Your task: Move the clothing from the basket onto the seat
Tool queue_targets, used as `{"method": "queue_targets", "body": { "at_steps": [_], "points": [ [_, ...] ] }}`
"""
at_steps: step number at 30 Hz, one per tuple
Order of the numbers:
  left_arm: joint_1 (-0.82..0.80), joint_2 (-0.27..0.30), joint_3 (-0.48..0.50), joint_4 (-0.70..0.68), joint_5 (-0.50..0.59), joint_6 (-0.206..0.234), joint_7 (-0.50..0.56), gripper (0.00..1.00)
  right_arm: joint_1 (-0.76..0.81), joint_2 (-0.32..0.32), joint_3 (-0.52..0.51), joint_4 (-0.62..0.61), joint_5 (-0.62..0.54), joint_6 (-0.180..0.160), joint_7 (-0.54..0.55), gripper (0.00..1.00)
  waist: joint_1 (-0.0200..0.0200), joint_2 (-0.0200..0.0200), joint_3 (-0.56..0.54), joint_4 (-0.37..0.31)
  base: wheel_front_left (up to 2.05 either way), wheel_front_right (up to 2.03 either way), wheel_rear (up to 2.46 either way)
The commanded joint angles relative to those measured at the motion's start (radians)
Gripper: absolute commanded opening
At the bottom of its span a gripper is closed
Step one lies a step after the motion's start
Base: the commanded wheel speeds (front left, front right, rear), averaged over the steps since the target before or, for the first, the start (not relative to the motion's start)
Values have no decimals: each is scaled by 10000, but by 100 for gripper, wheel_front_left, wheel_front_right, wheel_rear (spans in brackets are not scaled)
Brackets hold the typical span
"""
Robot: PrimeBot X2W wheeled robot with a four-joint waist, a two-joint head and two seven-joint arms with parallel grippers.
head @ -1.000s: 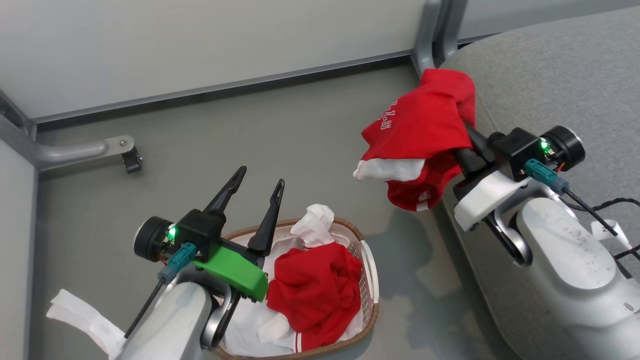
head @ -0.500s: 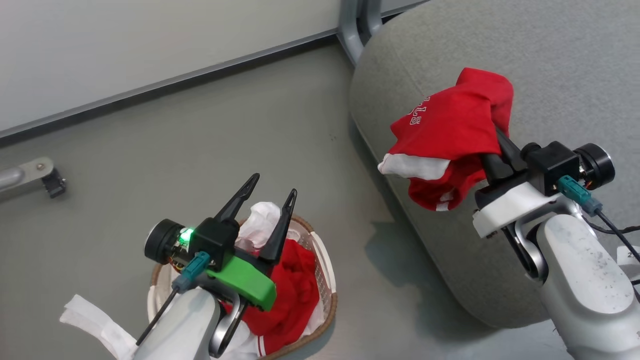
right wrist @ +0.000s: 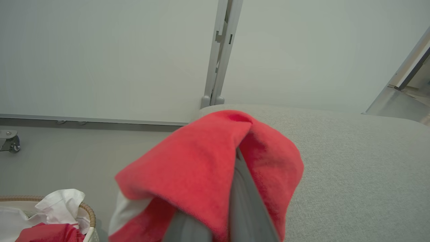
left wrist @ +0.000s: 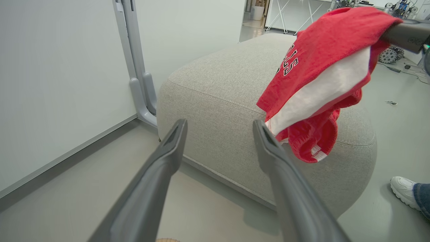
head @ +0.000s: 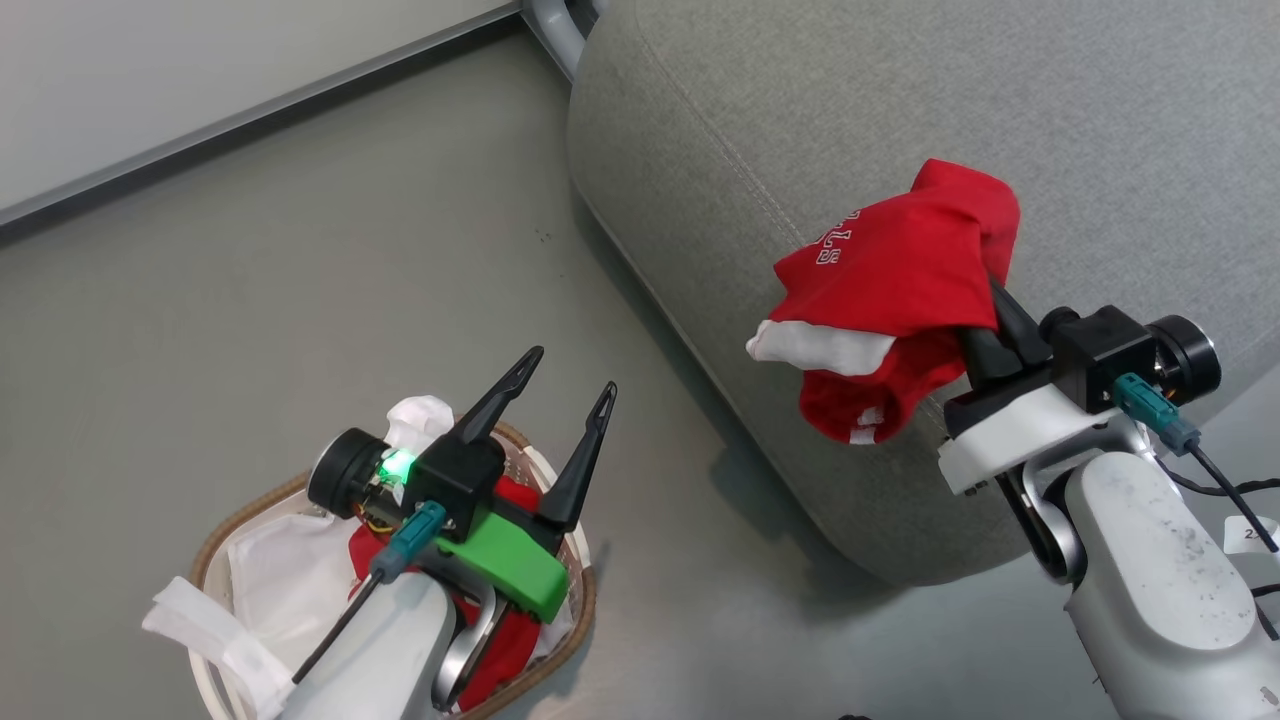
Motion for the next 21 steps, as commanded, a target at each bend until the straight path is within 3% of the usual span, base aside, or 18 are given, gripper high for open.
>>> {"method": "queue_targets", "body": {
  "at_steps": [1,11,21],
  "points": [
    [-197,-14,-16,-10,92,-59,-8,100,-2,1,-66,60,-47,-14,-27,0,0,-1,215,-60,0,0,0],
    [-290,-44,-178,-273,259,-69,-9,100,-1545,-587,-245,866,9,-14,-26,0,0,-1,889,617,0,0,0],
    [-476,0,-440,-872,473,-65,-8,100,-4842,-2371,-229,2610,429,-14,309,0,0,-1,2066,1648,0,0,0]
  ]
}}
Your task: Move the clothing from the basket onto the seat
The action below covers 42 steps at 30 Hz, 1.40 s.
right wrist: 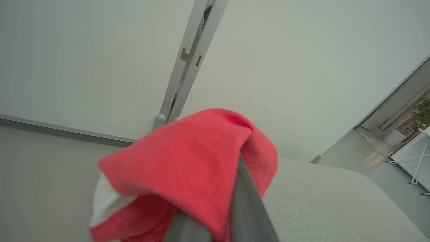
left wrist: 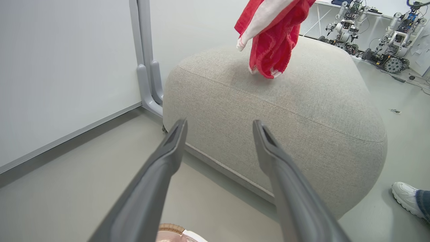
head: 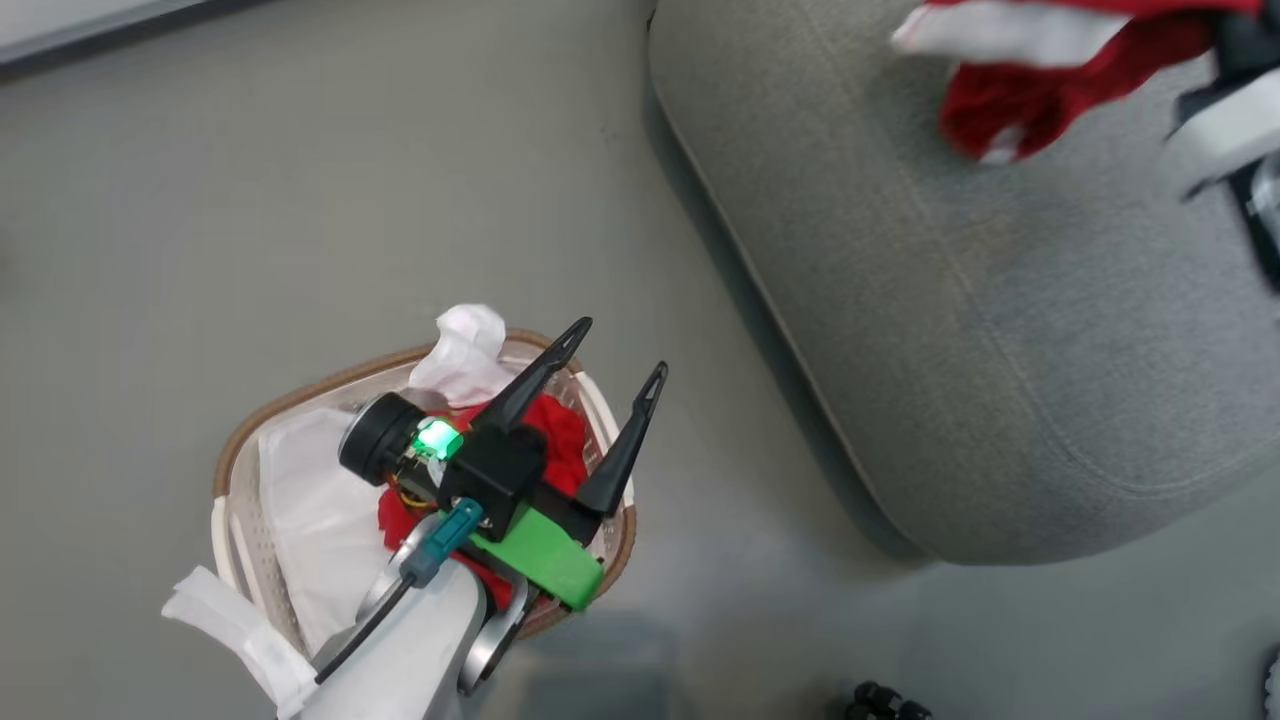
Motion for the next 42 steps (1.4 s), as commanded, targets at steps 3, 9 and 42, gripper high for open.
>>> {"method": "queue_targets", "body": {
  "at_steps": [3,9,42],
  "points": [
    [-318,164,-97,-255,178,-1,-5,100,-1278,-714,-211,596,300,-14,284,0,0,-1,1014,881,0,0,0],
    [-707,157,-344,-664,471,37,40,100,-2704,-1875,-569,1271,-7,-14,736,0,0,-1,1940,1617,0,0,0],
    [-996,18,-299,-607,420,140,-16,100,-473,-511,-2418,3578,-1636,-14,-293,100,0,-1,1898,2222,0,0,0]
  ]
}}
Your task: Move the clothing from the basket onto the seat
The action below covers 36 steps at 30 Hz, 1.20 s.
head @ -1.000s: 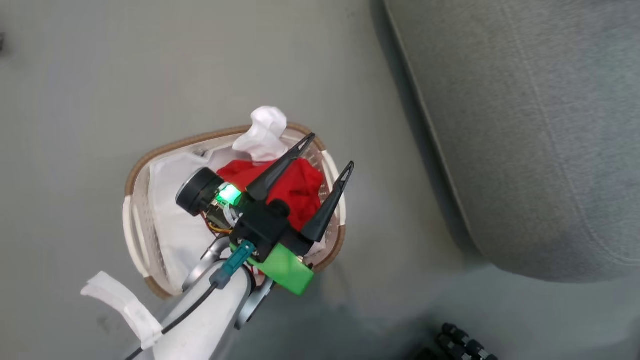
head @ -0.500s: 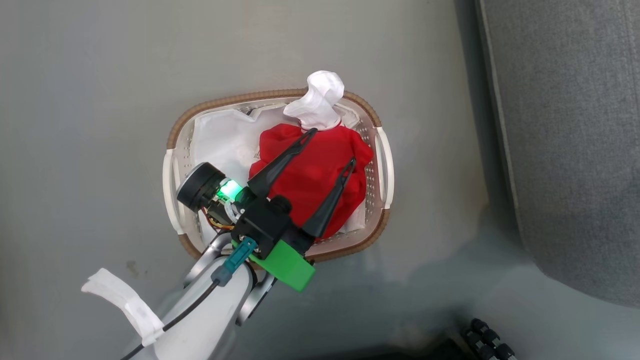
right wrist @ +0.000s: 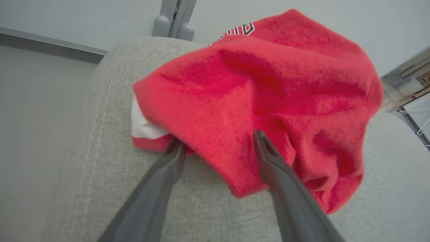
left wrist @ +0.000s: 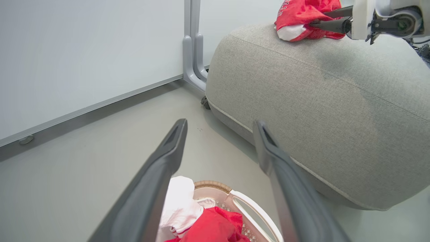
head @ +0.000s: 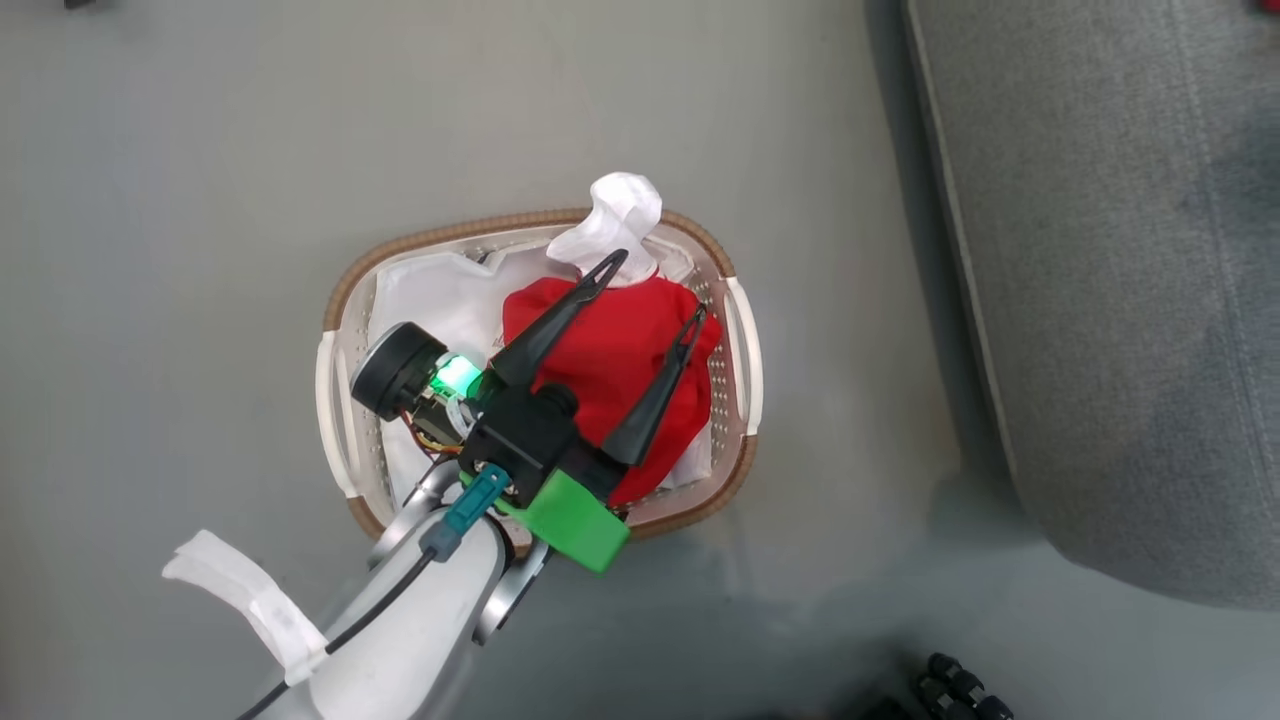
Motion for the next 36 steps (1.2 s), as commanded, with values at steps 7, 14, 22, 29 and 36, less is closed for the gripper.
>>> {"method": "queue_targets", "body": {
  "at_steps": [7,14,22,29,36],
  "points": [
    [351,-140,518,140,-257,42,-33,100,1502,216,210,-1431,255,-14,-44,100,-1,0,-1331,-134,0,0,0],
    [902,-395,1255,410,-406,76,-34,100,1919,358,648,-2075,526,-14,-46,100,-1,0,-2633,275,0,0,0],
    [1906,-655,2639,580,-603,266,-24,100,2387,1369,1111,-2508,927,-14,-47,100,-1,0,-3880,853,0,0,0],
    [3008,-831,3971,568,-561,393,-22,100,3606,2603,1088,-3225,1157,-14,-47,100,-1,0,-4620,1314,0,0,0],
    [4096,-993,5089,340,-616,440,-23,100,5453,3684,817,-4556,821,-14,-46,100,-1,0,-5130,1560,0,0,0]
  ]
}}
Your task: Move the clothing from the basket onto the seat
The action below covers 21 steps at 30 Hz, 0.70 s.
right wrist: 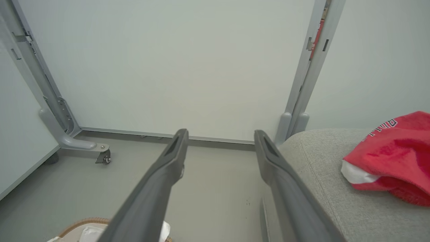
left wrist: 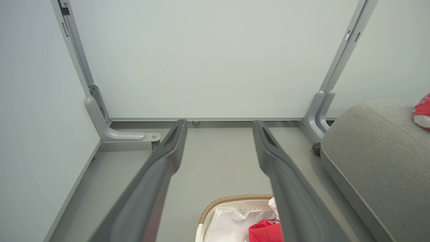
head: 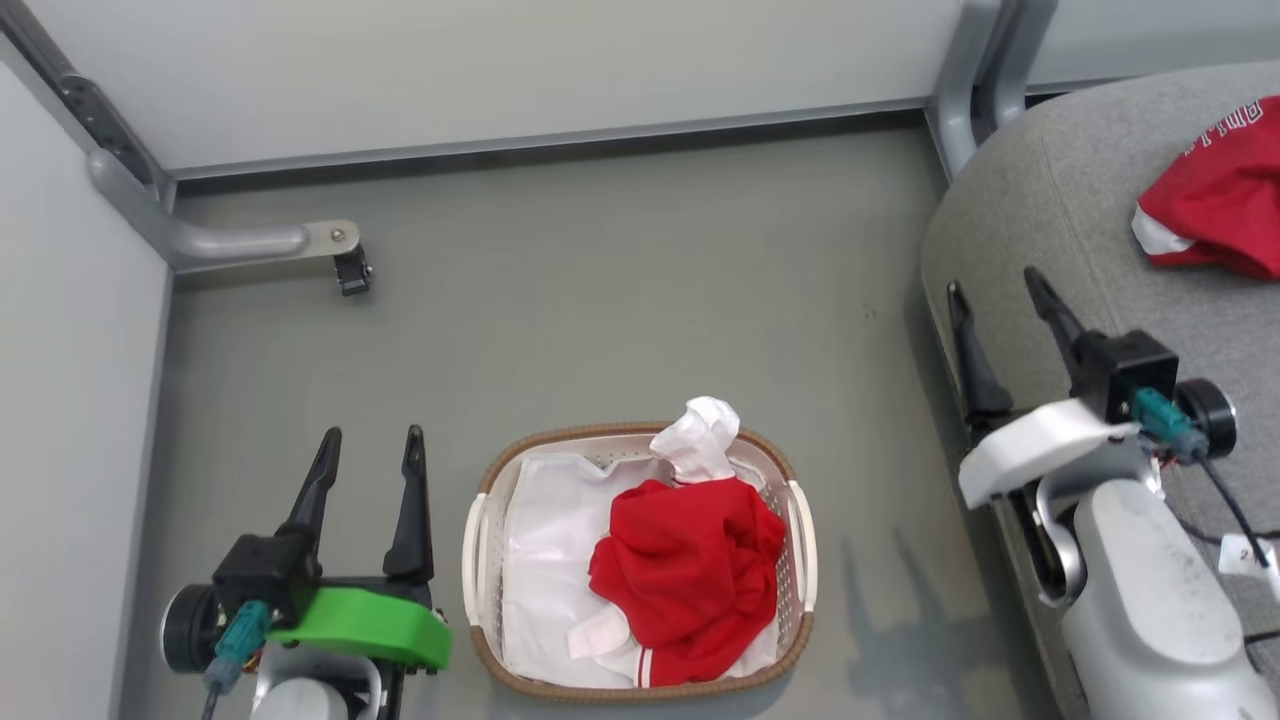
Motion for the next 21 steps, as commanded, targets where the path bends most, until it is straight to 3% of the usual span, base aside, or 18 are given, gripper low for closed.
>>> {"method": "queue_targets", "body": {
  "at_steps": [1,10,21],
  "points": [
    [311,-31,210,-70,-75,29,-7,100,423,116,-90,-242,-116,-14,-44,100,0,0,-408,326,0,0,0],
    [1396,-237,1129,-353,-257,-57,-5,100,2243,616,27,-1251,-31,-14,-46,100,0,0,-935,220,0,0,0],
    [2079,-290,1327,-422,-258,-144,-5,100,2978,654,536,-1185,177,-14,-44,100,0,0,-1187,32,0,0,0]
  ]
}}
